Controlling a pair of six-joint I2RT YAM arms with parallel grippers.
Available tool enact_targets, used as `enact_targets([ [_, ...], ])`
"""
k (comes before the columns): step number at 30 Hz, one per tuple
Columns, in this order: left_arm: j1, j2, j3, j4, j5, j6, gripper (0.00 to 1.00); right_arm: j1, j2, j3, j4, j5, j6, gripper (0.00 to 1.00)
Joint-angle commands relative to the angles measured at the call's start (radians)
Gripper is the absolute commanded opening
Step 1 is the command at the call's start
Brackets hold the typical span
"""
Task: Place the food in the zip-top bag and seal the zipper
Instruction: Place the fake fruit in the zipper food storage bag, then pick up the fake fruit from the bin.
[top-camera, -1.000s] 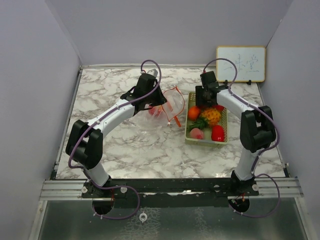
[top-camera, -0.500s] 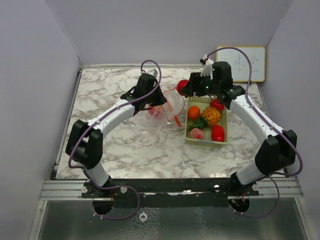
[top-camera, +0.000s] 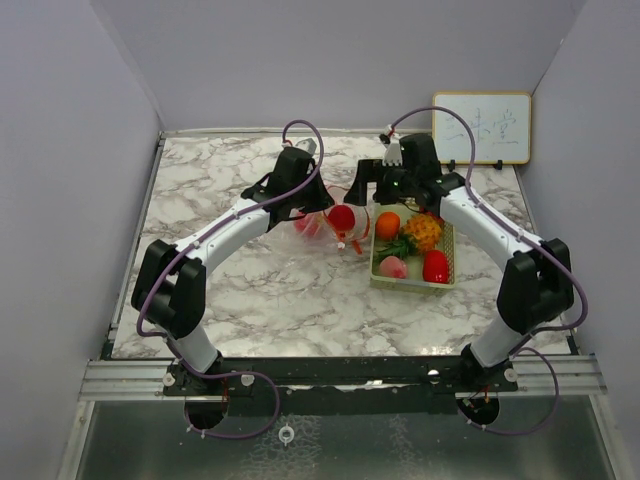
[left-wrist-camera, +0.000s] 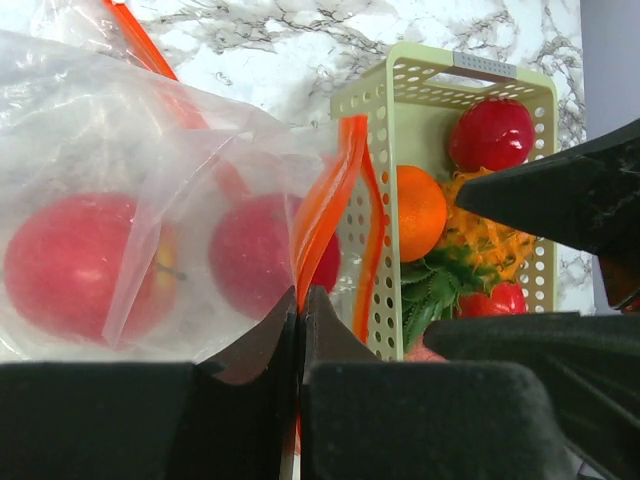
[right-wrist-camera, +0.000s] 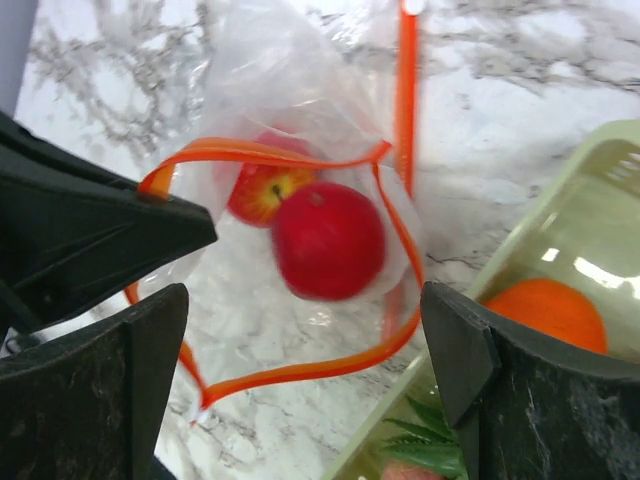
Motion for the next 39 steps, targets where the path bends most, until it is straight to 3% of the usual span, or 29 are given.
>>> enact_targets([
  [1, -0.001, -0.008, 0.039, 0.001, 0.022, 0.003, 0.0, -0.006, -0.07, 0.059, -0.086, 0.248, -0.022, 1.0],
  [7, -0.001, -0.008, 0.044, 0.001, 0.036, 0.013, 0.0, -0.096, -0.019, 0.108, -0.332, 0.604, 0.029, 1.0],
  [11, -0.001, -0.012, 0.039, 0.0, 0.044, 0.019, 0.0, -0.137, 0.029, 0.08, -0.347, 0.724, 0.018, 0.99],
  [29, 0.003, -0.04, -0.006, -0.01, 0.038, 0.03, 0.0, -0.154, 0.241, -0.027, -0.169, 0.929, -0.003, 0.99],
  [32, 0.004, -0.035, -0.002, -0.013, 0.041, 0.032, 0.0, -0.154, 0.255, -0.046, -0.125, 0.95, -0.027, 0.94],
  [36, 0.005, -0.032, 0.002, -0.018, 0.04, 0.035, 0.0, -0.154, 0.22, -0.053, -0.103, 0.966, -0.049, 0.71],
  [39, 0.005, -0.028, 0.003, -0.016, 0.04, 0.034, 0.0, -0.154, 0.152, -0.064, -0.092, 0.925, -0.063, 0.65],
])
